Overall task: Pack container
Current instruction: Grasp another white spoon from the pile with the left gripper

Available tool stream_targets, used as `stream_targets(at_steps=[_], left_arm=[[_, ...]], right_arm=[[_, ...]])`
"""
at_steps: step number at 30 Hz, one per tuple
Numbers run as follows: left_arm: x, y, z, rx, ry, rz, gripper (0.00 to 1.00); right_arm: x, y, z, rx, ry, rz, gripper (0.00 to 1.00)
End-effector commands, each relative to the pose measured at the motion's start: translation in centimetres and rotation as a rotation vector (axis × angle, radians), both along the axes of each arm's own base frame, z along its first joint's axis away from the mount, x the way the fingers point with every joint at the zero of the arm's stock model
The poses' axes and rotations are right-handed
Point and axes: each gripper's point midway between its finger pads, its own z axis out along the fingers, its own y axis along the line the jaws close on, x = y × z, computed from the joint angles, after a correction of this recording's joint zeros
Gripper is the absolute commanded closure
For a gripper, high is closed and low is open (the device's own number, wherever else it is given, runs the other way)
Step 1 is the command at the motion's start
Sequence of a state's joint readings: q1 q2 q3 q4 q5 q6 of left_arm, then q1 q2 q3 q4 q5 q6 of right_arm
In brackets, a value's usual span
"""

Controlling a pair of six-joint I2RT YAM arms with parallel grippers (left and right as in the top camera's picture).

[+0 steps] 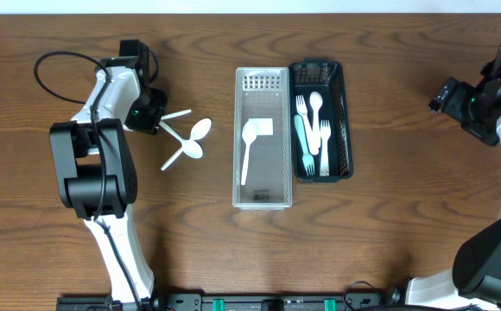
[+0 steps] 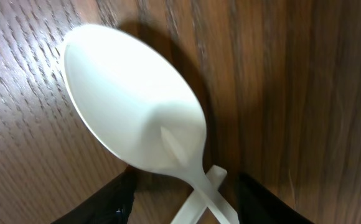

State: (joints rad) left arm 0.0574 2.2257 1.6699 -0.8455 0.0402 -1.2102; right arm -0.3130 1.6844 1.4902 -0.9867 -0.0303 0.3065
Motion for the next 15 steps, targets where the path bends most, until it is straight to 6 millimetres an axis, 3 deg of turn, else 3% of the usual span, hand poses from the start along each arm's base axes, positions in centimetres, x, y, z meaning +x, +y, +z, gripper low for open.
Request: stream_targets(at_steps=[1,6,11,15], left_arm=[[-0.5,1.7,-0.7,0.026,0.023,0.052,0.53],[-0.3,2.5,-0.7,0.031,0.016,0.005,0.73],[0.9,2.2,-0.2,0.034,-0.025,-0.209,0.94],[1.6,1.2,1.5,0.017,-0.070,-0.419,0.94]], right_arm=[[-0.1,-0.2,-0.1,0.009,0.001,-0.018,0.01],[-0.1,-0.2,-0.1,0.009,0.000,-0.019,0.01],[-0.1,-0.2,-0.1,0.009,0.000,-0.018,0.01],[-0.1,-0.2,-0.1,0.009,0.000,-0.018,0.01]])
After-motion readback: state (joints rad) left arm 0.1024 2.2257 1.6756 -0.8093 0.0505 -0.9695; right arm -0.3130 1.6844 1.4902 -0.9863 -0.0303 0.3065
